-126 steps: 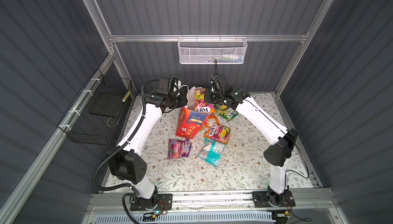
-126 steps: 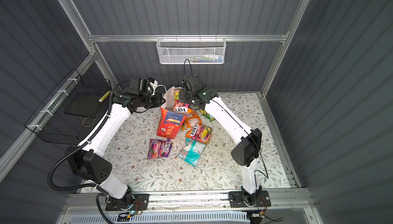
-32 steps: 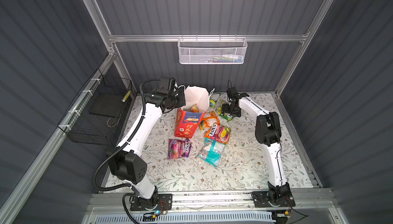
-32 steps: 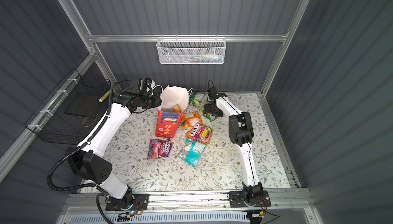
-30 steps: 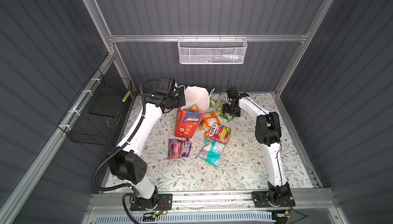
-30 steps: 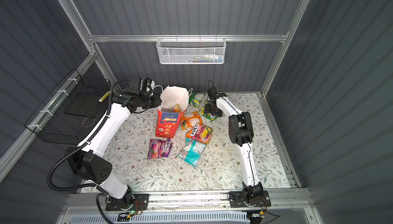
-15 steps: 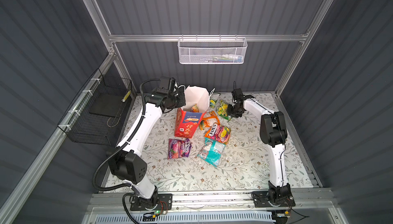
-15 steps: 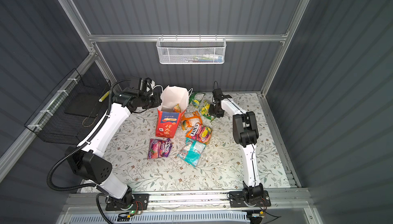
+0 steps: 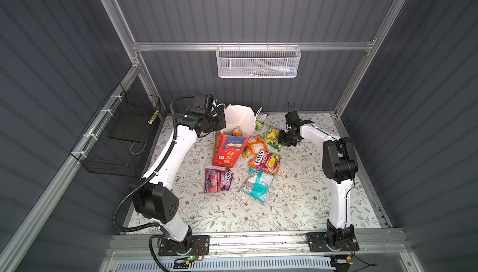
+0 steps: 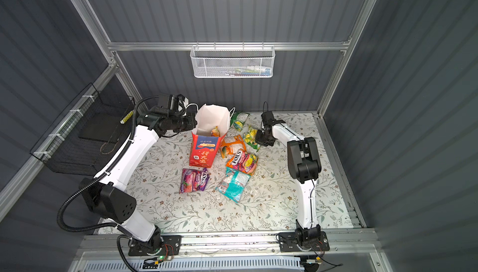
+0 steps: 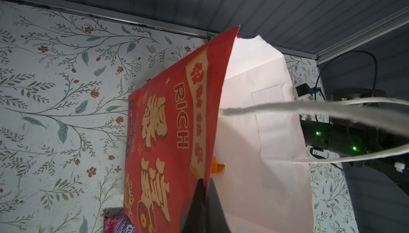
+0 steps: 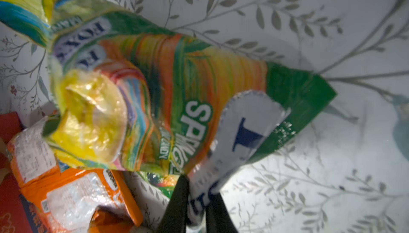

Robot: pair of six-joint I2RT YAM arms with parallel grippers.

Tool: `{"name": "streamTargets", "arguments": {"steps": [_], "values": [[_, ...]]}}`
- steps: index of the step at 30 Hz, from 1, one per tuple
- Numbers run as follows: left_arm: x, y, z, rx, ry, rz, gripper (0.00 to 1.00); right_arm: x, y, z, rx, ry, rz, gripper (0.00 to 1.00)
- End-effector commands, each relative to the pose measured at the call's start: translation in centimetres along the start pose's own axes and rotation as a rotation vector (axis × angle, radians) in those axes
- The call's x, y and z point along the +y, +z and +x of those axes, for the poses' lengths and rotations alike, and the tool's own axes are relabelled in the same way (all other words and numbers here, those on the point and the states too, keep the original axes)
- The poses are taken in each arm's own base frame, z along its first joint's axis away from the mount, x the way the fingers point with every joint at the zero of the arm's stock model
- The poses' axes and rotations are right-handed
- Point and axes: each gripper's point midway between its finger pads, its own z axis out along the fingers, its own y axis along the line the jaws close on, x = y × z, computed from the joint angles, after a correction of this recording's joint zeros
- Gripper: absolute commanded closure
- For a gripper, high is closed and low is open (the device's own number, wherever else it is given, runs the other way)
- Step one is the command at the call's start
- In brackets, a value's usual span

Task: Place the snacks into the paper bag
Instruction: Pick up the snack from the top-center of the table.

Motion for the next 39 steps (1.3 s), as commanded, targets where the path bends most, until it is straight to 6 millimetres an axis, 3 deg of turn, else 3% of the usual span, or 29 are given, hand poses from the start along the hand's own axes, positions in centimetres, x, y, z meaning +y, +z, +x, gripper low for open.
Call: {"name": "streamTargets", "arguments": {"steps": [1, 6, 12, 20, 25, 30, 39], "values": [[-1.0, -0.5, -0.1, 0.0, 0.007, 0.033, 1.0, 1.0, -2.7, -0.3, -0.067, 0.011, -0.058, 1.0], [-1.1, -0.8, -0.2, -0.005, 0.011, 0.038, 1.0, 1.2, -6.5, -0.1, -0.2, 0.021, -0.114, 1.0], [-1.1, -0.9, -0.3, -0.011, 0.014, 0.039, 1.0, 1.3, -9.7, 1.2, -0.28, 0.031, -0.173, 1.0], [-1.2, -0.8, -0.2, -0.003, 0.011, 0.046, 1.0, 0.2, -10.7, 2.6, -0.292, 0.032, -0.159, 1.0], [-1.2, -0.7, -0.2, -0.001, 0.011, 0.049, 1.0, 0.8, -11.8, 2.8, -0.299, 0.032, -0.196, 1.0], [-1.2, -0.6, -0.1, 0.001, 0.01, 0.05, 1.0, 2.1, -15.8, 2.5, -0.377, 0.031, -0.26, 1.0], [-1.3, -0.4, 0.0, 0.007, 0.008, 0.053, 1.0, 5.9, -25.7, 2.3, -0.529, -0.034, -0.369, 1.0]]}}
